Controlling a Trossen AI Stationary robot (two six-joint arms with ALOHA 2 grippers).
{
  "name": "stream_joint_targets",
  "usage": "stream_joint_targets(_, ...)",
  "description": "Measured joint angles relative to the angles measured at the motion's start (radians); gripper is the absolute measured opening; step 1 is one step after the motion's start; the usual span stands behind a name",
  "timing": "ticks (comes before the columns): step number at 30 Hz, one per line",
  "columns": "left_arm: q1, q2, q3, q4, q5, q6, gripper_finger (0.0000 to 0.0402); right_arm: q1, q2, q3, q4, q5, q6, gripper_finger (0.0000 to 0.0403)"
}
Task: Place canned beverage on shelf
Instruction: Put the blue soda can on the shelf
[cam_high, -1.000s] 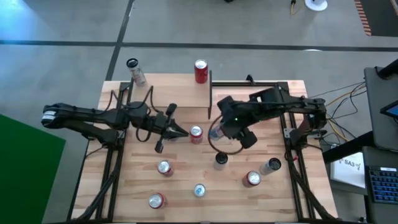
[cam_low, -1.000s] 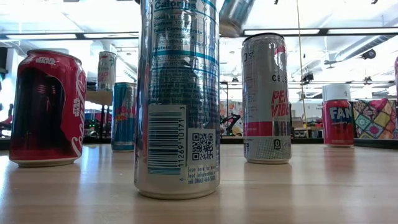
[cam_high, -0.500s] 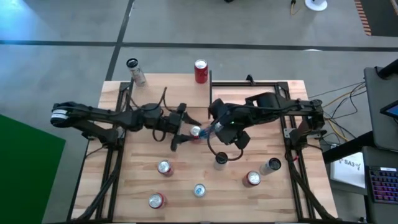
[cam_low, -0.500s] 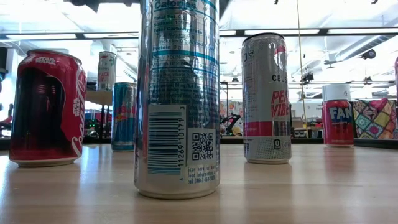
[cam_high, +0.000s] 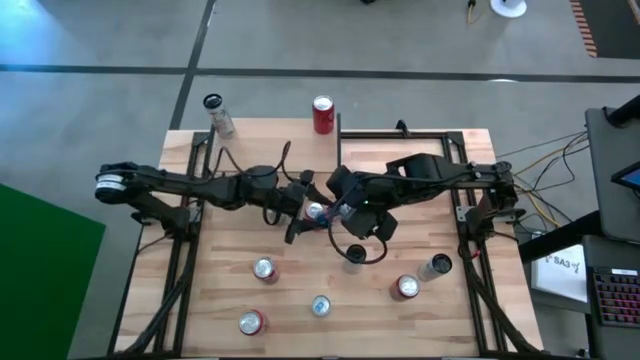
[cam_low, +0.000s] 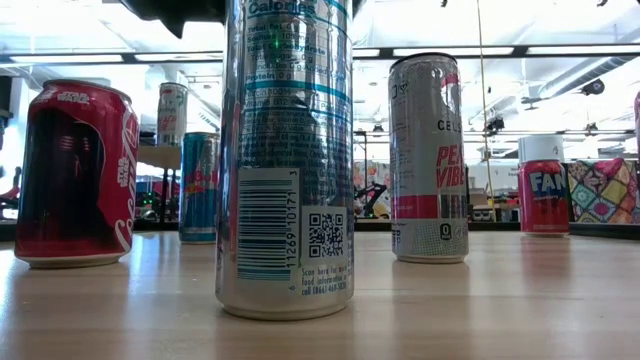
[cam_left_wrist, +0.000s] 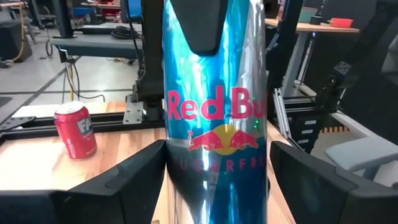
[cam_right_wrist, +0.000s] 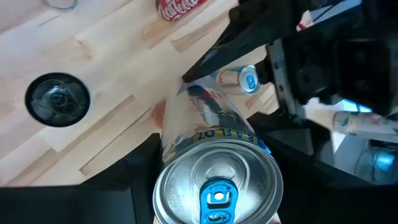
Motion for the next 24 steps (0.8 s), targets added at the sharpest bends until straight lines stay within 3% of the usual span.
stream_joint_targets(5,0.000,0.022,0.016,0.000,0.001,0.000,0.0268,-0.001,0.000,0.000,0.004,0.003,-0.013,0.0222)
stream_joint_targets(11,0.000,0.026,0.016,0.002,-0.004,-0.001,0.0216,-0.001,0.000,0.000,0.008,0.002,-0.014,0.0222)
stream_joint_targets(14,-0.001,0.025,0.016,0.003,-0.005,-0.005,0.0214,-0.001,0.000,0.000,0.009,0.001,-0.014,0.0225)
stream_joint_targets(24,-0.001,0.020,0.016,0.001,-0.023,-0.012,0.0214,-0.002,0.002,0.002,0.018,0.012,0.038,0.0301)
